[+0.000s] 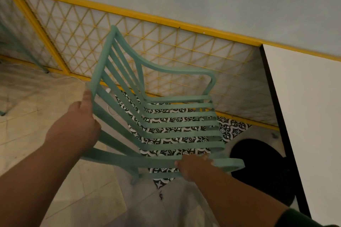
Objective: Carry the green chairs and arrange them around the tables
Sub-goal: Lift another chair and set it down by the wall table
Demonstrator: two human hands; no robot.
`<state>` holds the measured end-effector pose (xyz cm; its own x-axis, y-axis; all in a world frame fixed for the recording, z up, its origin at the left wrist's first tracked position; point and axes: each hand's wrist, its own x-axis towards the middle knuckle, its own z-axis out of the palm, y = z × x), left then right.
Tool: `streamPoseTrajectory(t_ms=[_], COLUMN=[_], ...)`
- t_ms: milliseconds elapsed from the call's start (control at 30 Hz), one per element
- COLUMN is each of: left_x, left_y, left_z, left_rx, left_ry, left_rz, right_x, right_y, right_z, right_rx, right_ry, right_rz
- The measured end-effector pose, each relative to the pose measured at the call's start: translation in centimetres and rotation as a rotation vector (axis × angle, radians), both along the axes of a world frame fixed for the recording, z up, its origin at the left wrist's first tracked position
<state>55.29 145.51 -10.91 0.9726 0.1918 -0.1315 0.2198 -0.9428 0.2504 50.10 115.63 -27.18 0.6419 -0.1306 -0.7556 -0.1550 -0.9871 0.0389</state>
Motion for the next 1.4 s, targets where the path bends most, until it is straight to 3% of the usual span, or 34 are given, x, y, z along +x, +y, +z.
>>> streamPoseTrajectory(t_ms=[67,267,933,1167,1400], left_x=[-0.8,1.0,6.5,8.2,7.7], left_y=[0.4,0.6,1.7,2.3,2.7], left_z=[-0.5,-0.8,-0.9,-1.1,-0.4], left_rx=[0.012,-0.039,0.065,0.1,0.073], left_ry=[0.005,-0.033,-0.049,-0.057,-0.103], left_rz=[0.013,0.024,-0.101,-0.142,-0.192], right_x=[-0.7,0.2,0.6,0.9,-0.4], right_y=[0.0,-1.0,0.6,1.0,0.6], right_z=[0.4,1.8,1.0,0.8,4.5], right_rx=[-0.042,0.214,0.194,0.264,0.291], right_ry=[-0.018,-0.028,-0.051,-0.088,-0.073], right_rz=[0.029,-0.06,0.049,-0.135,-0.144])
